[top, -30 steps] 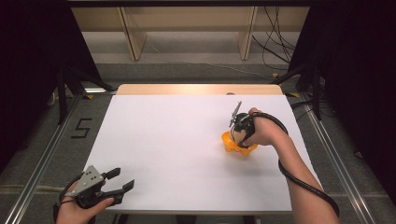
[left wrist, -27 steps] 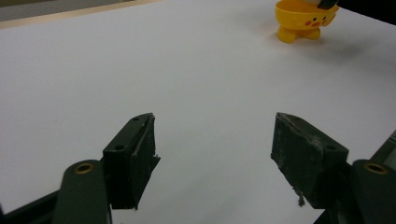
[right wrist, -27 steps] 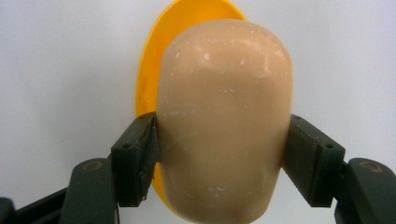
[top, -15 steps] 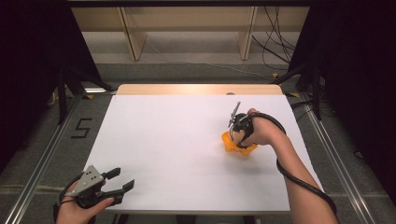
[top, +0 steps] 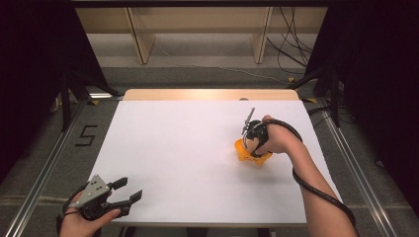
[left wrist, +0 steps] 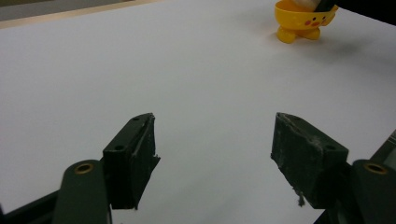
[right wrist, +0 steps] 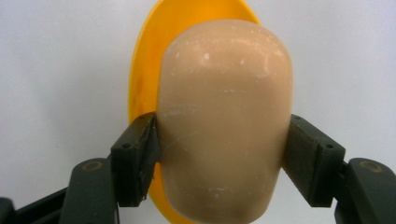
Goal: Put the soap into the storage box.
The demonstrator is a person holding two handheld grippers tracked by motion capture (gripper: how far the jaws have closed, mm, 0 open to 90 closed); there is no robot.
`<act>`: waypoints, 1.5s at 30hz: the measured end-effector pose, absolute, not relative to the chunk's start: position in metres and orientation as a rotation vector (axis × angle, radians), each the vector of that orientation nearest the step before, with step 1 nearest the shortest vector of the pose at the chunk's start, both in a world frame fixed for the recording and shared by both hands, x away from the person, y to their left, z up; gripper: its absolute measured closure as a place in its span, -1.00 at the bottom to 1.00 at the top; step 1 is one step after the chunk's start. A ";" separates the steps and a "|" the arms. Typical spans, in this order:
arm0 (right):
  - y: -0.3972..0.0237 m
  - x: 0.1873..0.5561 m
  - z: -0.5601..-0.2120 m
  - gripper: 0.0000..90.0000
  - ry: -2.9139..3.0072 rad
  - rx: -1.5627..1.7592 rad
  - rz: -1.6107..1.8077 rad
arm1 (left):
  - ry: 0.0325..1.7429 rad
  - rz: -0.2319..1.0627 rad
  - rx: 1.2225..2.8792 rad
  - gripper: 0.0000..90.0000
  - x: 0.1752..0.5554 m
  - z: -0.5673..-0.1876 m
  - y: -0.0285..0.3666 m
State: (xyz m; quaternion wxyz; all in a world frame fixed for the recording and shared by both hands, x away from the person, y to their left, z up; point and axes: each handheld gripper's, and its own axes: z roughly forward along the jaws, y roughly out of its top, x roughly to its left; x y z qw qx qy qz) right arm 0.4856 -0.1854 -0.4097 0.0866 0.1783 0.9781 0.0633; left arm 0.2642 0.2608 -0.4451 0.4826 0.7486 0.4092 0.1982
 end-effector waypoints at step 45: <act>-0.207 0.448 -0.388 -0.10 2.755 0.778 0.424 | 0.987 0.483 1.826 -0.33 0.264 -0.445 0.261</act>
